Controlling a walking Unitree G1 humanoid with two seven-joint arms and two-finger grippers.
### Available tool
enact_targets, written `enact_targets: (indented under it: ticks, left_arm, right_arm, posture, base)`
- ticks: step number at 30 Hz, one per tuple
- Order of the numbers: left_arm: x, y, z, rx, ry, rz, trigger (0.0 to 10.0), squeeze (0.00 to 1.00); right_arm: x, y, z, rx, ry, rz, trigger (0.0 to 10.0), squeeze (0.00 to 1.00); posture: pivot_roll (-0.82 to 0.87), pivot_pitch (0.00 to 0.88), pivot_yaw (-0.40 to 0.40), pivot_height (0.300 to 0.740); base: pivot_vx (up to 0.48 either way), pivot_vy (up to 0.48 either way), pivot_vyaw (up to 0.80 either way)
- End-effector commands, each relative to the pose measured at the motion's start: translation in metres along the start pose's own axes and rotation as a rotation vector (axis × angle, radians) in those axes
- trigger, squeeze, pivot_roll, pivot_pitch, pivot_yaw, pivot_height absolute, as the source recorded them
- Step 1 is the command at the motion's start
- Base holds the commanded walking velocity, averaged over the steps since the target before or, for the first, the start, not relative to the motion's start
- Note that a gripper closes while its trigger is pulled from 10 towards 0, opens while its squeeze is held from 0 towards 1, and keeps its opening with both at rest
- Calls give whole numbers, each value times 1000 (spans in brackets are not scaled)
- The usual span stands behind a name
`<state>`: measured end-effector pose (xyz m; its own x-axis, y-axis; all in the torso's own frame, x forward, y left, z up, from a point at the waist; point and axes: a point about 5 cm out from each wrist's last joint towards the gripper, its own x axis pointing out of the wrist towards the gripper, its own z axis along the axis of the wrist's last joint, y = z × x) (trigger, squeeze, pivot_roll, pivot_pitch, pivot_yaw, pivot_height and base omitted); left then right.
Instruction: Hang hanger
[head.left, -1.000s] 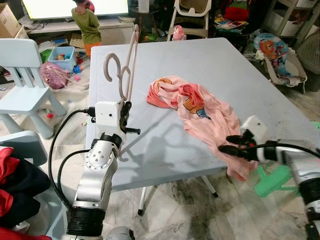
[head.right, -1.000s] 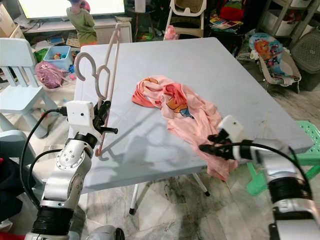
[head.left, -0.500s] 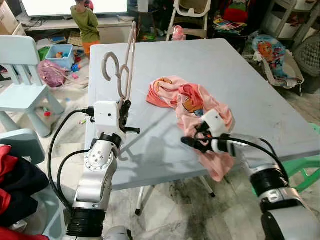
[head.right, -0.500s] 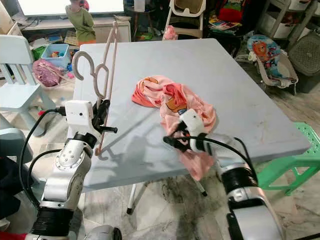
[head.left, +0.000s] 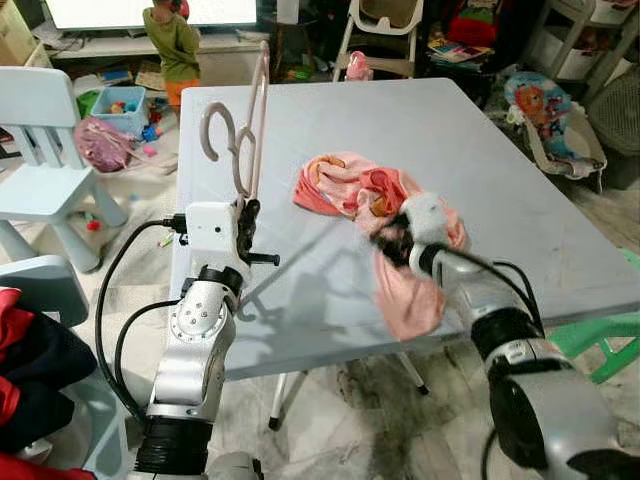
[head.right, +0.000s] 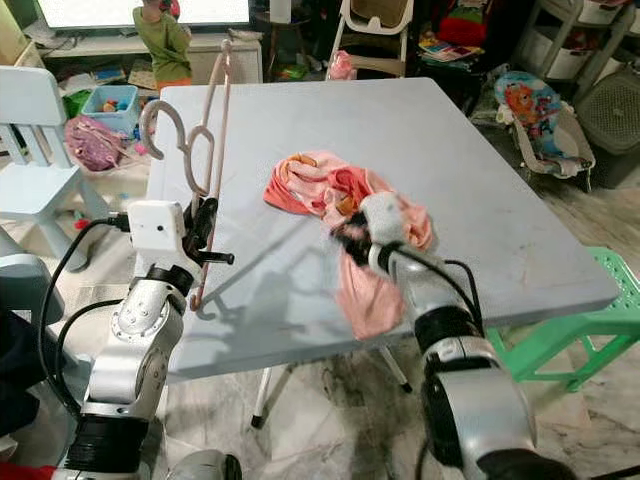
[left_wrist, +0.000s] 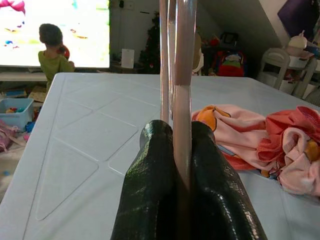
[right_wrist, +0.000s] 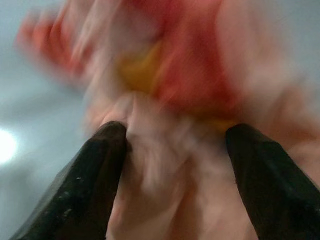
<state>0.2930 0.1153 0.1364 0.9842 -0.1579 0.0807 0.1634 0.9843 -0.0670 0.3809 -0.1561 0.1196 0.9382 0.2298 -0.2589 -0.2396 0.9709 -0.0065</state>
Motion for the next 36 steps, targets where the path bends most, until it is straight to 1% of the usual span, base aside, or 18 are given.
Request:
enact_targets:
  ticks: [1, 2, 3, 5, 8, 10, 11, 12, 13, 18, 20, 22, 26, 29, 30, 34, 35, 36]
  left_arm:
    - [-8, -1, -32, -10, 157, 13, 10000, 0]
    - [-8, -1, -32, -8, 155, 17, 10000, 0]
    - [-8, -1, -32, -7, 154, 19, 10000, 0]
    - [-8, 0, -32, -7, 154, 20, 10000, 0]
    - [-8, 2, -32, -5, 153, 28, 10000, 0]
    - [-8, 2, -32, -5, 152, 29, 10000, 0]
    - [-8, 2, -32, -7, 151, 25, 10000, 0]
    - [-9, 1, -31, -9, 150, 19, 10000, 0]
    - [-10, 1, -29, -10, 148, 11, 10000, 0]
    - [-17, 6, -27, 7, 148, -7, 10000, 0]
    - [-20, 10, -27, 27, 153, -21, 10000, 0]
    - [-21, 11, -27, 29, 153, -22, 10000, 0]
    - [-21, 13, -27, 49, 160, -37, 10000, 0]
    - [-14, 12, -16, 66, 136, -60, 10000, 0]
    - [-10, 9, -9, 68, 119, -72, 10000, 0]
    - [-10, 6, -6, 74, 110, -91, 10000, 0]
    - [-11, 4, -6, 73, 111, -95, 10000, 0]
    - [-11, 4, -6, 73, 111, -95, 10000, 0]
  right_arm:
    - [2, -5, 19, 50, -90, -59, 0, 0]
    - [3, -9, 35, 88, -172, -102, 0, 0]
    - [2, -11, 43, 106, -213, -119, 0, 0]
    - [2, -12, 47, 118, -237, -129, 0, 0]
    - [0, -18, 62, 143, -320, -166, 0, 0]
    - [-2, -22, 67, 118, -344, -169, 0, 0]
    - [-3, -24, 68, 91, -347, -157, 588, 0]
    - [-5, -25, 69, 68, -356, -140, 6353, 0]
    - [-9, -30, 67, 38, -368, -117, 10000, 1000]
    - [-30, -43, 55, -73, -400, -71, 10000, 1000]
    - [-42, -51, 43, -70, -386, -82, 10000, 1000]
    - [-44, -52, 41, -64, -381, -87, 10000, 1000]
    - [-50, -49, 36, -62, -378, -79, 10000, 1000]
    - [-62, -34, 18, -68, -374, -65, 10000, 1000]
    - [-72, -24, 2, -39, -353, -61, 10000, 0]
    - [-82, -14, -18, 26, -313, -76, 10000, 0]
    - [-86, -9, -27, 77, -311, -101, 10000, 0]
    - [-86, -9, -27, 77, -311, -101, 10000, 0]
  posture:
    - [45, 0, -88, 740]
    - [45, 0, -88, 740]
    - [45, 0, -88, 740]
    - [45, 0, -88, 740]
    - [45, 0, -88, 740]
    - [45, 0, -88, 740]
    - [45, 0, -88, 740]
    - [47, 0, -84, 740]
    - [47, 0, -84, 740]
    - [29, 0, -54, 740]
    - [9, 0, -32, 740]
    - [6, 0, -28, 740]
    - [0, 0, -8, 740]
    - [3, 0, 31, 740]
    - [5, 0, 33, 740]
    - [7, 0, 31, 740]
    - [4, 0, 31, 740]
    - [4, 0, 31, 740]
  base:
    - [0, 0, 0]
    - [0, 0, 0]
    - [0, 0, 0]
    - [0, 0, 0]
    - [0, 0, 0]
    - [0, 0, 0]
    - [0, 0, 0]
    - [0, 0, 0]
    - [0, 0, 0]
    - [0, 0, 0]
    - [0, 0, 0]
    - [0, 0, 0]
    - [0, 0, 0]
    - [0, 0, 0]
    - [0, 0, 0]
    - [0, 0, 0]
    - [0, 0, 0]
    - [0, 0, 0]
